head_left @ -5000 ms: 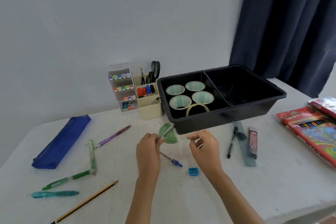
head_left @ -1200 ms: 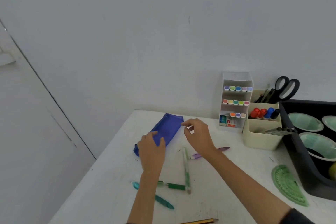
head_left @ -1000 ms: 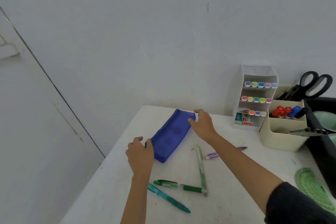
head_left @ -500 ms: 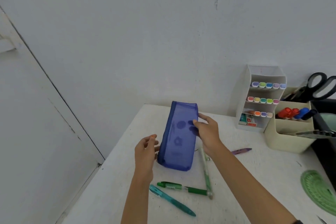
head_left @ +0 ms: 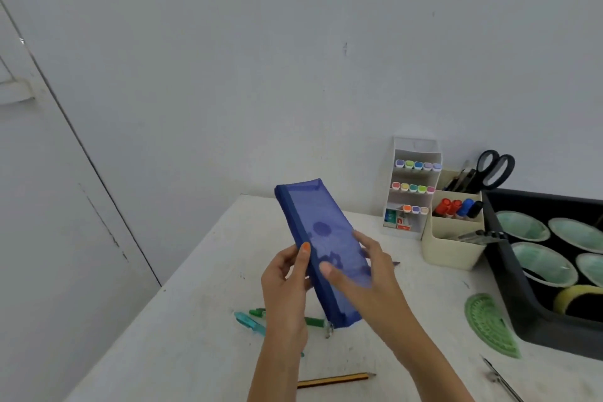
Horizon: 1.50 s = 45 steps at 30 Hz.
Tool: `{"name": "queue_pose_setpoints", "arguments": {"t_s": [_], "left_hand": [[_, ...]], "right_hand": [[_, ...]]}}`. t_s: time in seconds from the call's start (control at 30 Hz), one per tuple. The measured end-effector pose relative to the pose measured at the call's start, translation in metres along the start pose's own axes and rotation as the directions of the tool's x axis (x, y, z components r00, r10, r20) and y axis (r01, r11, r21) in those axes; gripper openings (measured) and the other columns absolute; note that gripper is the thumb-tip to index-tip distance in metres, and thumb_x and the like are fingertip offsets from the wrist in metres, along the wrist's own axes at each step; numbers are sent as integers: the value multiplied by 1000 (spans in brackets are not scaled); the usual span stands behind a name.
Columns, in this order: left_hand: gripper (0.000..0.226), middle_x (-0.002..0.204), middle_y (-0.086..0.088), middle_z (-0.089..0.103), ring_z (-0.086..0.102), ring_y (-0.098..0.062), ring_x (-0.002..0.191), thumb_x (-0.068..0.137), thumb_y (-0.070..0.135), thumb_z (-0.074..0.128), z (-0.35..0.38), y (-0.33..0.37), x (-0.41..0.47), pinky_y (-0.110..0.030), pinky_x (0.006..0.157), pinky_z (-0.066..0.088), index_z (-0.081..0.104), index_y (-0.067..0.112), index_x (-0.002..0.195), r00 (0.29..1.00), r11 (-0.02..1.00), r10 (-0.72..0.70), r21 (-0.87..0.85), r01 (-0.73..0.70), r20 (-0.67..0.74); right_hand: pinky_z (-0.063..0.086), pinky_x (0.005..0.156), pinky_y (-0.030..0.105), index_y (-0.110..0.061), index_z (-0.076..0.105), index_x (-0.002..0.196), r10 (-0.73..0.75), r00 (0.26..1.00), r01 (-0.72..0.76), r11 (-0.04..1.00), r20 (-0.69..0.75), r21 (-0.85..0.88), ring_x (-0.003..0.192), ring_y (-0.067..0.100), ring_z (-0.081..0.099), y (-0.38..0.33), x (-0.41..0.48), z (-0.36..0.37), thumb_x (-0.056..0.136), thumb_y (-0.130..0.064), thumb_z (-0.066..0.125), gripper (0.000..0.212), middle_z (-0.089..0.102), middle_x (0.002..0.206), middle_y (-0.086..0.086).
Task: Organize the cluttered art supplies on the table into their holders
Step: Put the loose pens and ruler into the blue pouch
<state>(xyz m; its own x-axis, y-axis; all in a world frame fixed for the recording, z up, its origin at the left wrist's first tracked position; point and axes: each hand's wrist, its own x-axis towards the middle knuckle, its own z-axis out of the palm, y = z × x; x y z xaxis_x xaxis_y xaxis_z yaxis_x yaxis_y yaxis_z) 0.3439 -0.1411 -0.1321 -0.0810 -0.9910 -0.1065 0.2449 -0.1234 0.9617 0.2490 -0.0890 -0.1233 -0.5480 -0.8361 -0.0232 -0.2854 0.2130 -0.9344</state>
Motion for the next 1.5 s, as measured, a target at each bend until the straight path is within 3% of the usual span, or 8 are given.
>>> {"name": "queue_pose_setpoints", "arguments": {"t_s": [0.17, 0.3, 0.47, 0.8, 0.97, 1.2, 1.37, 1.5], "left_hand": [[24, 92, -11, 72, 70, -24, 83, 90, 21, 57, 7, 0, -36, -26, 63, 57, 65, 0, 97, 998, 988, -24, -149, 32, 51], [22, 103, -7, 68, 70, -21, 85, 88, 18, 59, 0, -7, -54, -23, 63, 57, 58, 11, 109, 998, 988, 36, -146, -43, -51], [34, 116, 7, 54, 60, -13, 102, 83, 11, 66, -17, -18, -70, -22, 66, 57, 47, 28, 105, 960, 958, 270, 124, -259, -77], [24, 140, 12, 43, 36, 0, 129, 74, 14, 60, -75, -29, -81, -2, 97, 31, 69, 27, 93, 739, 444, 596, 637, -630, 315], [43, 124, 19, 56, 47, -9, 122, 76, 5, 45, -95, -5, -84, -17, 88, 48, 62, 25, 110, 818, 631, 496, 526, -570, 292], [49, 126, 13, 46, 43, -7, 114, 86, -12, 47, -116, 5, -73, -9, 76, 45, 51, 21, 122, 847, 604, 517, 648, -464, 124], [37, 129, -8, 50, 46, -14, 109, 89, -9, 47, -128, 1, -72, -15, 92, 35, 52, 3, 123, 868, 618, 493, 726, -301, -60], [41, 131, -8, 46, 40, -8, 105, 88, -8, 47, -135, -4, -75, -14, 87, 32, 49, 5, 127, 886, 686, 434, 697, -208, -163]], "right_hand": [[37, 97, 19, -46, 31, 125, -106, 991, 111, 991, 76, -69, 117, 10, 37, 12, -33, -21, 74, -39, 74, 67, 31, 129, -8], [45, 64, 6, -41, 46, 127, -96, 983, 92, 995, 155, 33, 111, 6, 39, 15, -51, -51, 80, -31, 70, 53, 39, 127, -15], [45, 84, 15, -44, 55, 113, -178, 954, 163, 983, 240, 81, 107, -3, 51, 36, -71, -67, 87, -14, 63, 41, 53, 118, -28], [51, 70, 14, -10, 65, 99, -219, 949, 182, 967, 226, 176, 85, 11, 69, 44, -76, -77, 90, 11, 44, 32, 73, 90, 1], [48, 62, 9, -17, 67, 102, -274, 930, 245, 959, 246, 144, 87, 8, 66, 25, -64, -64, 91, -4, 55, 21, 72, 94, -4], [47, 60, 6, -17, 64, 109, -213, 976, 217, 972, -47, 93, 87, 5, 58, 30, -56, -29, 96, -21, 46, 22, 65, 102, -1], [41, 75, 13, -29, 61, 116, -104, 913, 299, 829, 395, -473, 93, 8, 50, 80, -58, -20, 83, -24, 68, 34, 54, 99, -8], [44, 84, 20, -33, 67, 96, -81, 901, 332, 762, 426, -556, 95, 10, 51, 90, -60, -15, 82, -26, 70, 17, 54, 93, -10]]}}
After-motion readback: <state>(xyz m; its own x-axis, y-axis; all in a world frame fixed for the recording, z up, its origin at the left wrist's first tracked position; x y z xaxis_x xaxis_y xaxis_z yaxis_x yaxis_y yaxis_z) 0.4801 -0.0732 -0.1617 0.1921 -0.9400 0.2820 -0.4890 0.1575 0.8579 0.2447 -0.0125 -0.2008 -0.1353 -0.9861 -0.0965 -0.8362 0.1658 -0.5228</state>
